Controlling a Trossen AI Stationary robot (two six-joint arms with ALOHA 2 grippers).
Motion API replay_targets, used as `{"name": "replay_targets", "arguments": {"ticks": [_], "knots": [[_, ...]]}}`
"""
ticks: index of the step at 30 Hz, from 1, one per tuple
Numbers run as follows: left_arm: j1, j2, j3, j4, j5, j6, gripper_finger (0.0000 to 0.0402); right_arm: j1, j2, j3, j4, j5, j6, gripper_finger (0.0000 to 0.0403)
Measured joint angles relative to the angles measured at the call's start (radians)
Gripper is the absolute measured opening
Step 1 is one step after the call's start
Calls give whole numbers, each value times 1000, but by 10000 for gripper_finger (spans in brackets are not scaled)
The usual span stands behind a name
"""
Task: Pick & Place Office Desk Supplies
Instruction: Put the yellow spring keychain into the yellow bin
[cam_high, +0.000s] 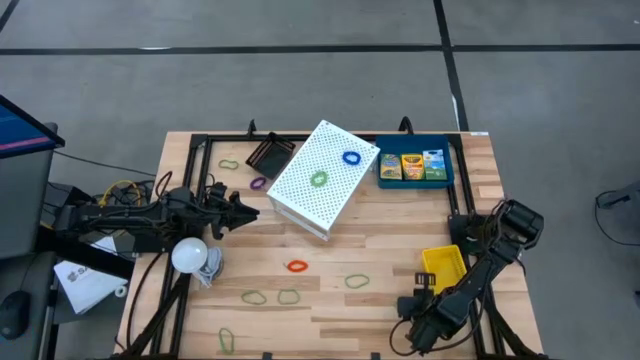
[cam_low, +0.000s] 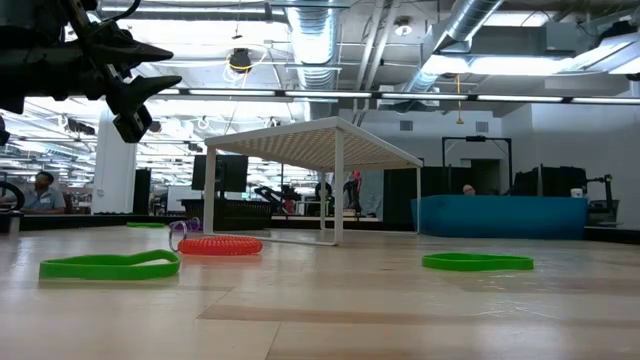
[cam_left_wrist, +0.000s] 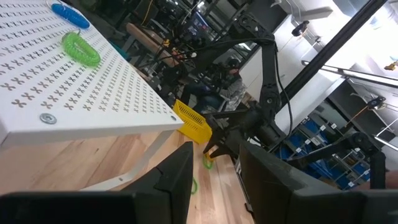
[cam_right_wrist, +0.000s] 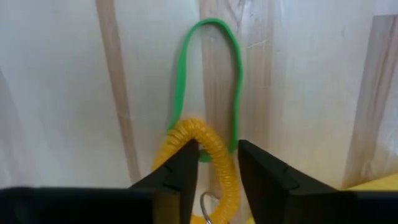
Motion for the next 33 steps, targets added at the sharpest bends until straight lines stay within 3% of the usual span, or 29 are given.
{"name": "replay_targets", "arguments": {"ticks": [7, 14, 24, 33], "knots": [[0, 0, 0, 0, 0, 0, 127, 1, 0, 1, 8, -21, 0, 12], [0, 0, 0, 0, 0, 0, 127, -3, 3, 51, -62, -40, 52, 10], [0, 0, 0, -1, 0, 3, 127, -6, 3, 176, -132, 80, 78, 11], [0, 2, 0, -1, 0, 3, 127, -30, 3, 216, -155, 111, 78, 4]]}}
